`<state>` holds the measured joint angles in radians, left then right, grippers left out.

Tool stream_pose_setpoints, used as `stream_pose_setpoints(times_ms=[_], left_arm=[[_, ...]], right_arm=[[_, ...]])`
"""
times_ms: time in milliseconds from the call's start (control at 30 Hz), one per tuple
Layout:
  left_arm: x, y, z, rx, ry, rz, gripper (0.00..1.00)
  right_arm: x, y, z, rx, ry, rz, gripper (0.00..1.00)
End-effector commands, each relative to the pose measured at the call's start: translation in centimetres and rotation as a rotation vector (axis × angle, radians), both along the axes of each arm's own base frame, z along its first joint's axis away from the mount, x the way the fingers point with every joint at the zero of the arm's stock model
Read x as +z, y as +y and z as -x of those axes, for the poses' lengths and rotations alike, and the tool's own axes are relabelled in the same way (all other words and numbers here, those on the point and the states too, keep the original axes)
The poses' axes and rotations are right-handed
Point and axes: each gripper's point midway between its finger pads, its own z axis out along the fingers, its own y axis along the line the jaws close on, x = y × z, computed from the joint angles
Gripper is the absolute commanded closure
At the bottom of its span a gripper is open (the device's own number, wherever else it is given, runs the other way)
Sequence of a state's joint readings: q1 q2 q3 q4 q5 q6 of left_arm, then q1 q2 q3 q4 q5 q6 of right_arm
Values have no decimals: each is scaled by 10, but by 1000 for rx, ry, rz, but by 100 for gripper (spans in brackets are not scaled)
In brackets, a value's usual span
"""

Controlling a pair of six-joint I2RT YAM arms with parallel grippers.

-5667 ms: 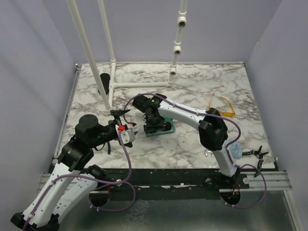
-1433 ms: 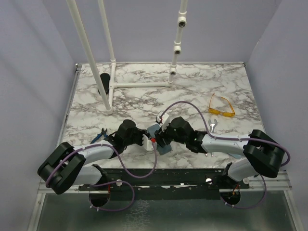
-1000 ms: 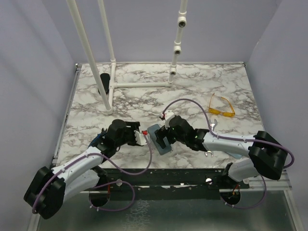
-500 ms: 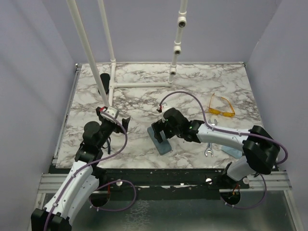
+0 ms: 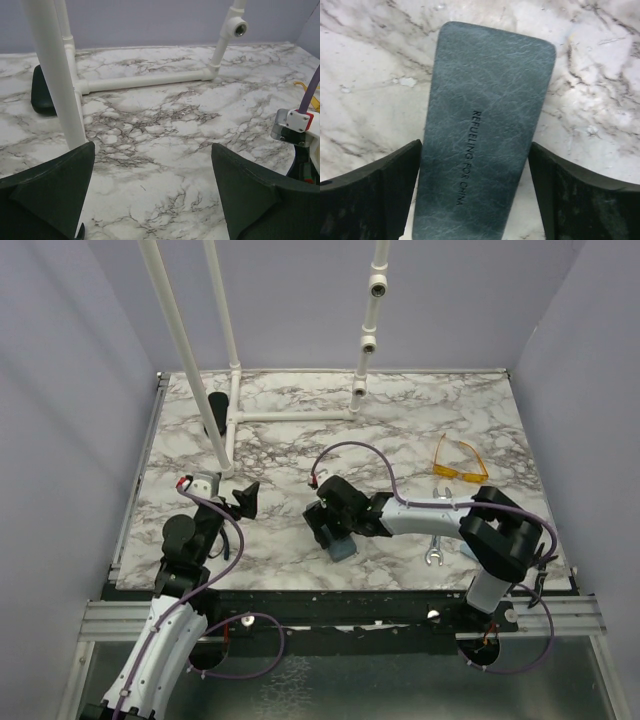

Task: Organize the sunglasses
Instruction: Move the sunglasses case at the center of the board.

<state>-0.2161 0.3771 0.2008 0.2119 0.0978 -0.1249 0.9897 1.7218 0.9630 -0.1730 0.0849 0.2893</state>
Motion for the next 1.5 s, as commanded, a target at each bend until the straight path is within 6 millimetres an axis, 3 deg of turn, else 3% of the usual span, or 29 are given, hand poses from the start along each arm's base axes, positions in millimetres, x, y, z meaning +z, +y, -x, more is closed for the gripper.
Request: stream_pose_setpoints(times_ms=[0,100,133,433,567,700,833,900,933,1067,1167,1333,1467], left_arm=[[8,-4,2,-21,-46,30,1],[7,-7,3,-39,-48,34,1],[8,-8,3,-47,-49,37,1],[13,-9,6,-57,-80,35,1],[15,-8,6,-52,-89,29,1],[16,-7,7,-52,-96,25,1],[17,-7,7,-49,-102,22,1],[18,-7,8,-48,-105,21,1],[18,-6,8,-48,-106,21,1],[19,-5,8,-43,-112,14,1],[21,-2,8,-29,-121,5,1],[22,5,4,3,-113,-20,1],[24,14,-1,38,-56,-37,1]], right_arm=[[-5,-14,-16,-92,-62,90,19],[0,-33,-30,-170,-142,131,55],[2,-41,-38,-204,-166,133,59],[4,-150,-123,-571,-159,5,59],[13,-175,-165,-642,-209,5,53],[18,-183,-188,-665,-213,-11,44],[28,-175,-193,-644,-210,-40,22],[36,-173,-195,-641,-222,-58,3],[39,-174,-192,-638,-216,-55,1],[69,-175,-189,-615,-261,-76,0],[105,-178,-185,-599,-332,-115,0],[170,-176,-162,-508,-506,-274,0],[185,-173,-135,-428,-575,-360,0]])
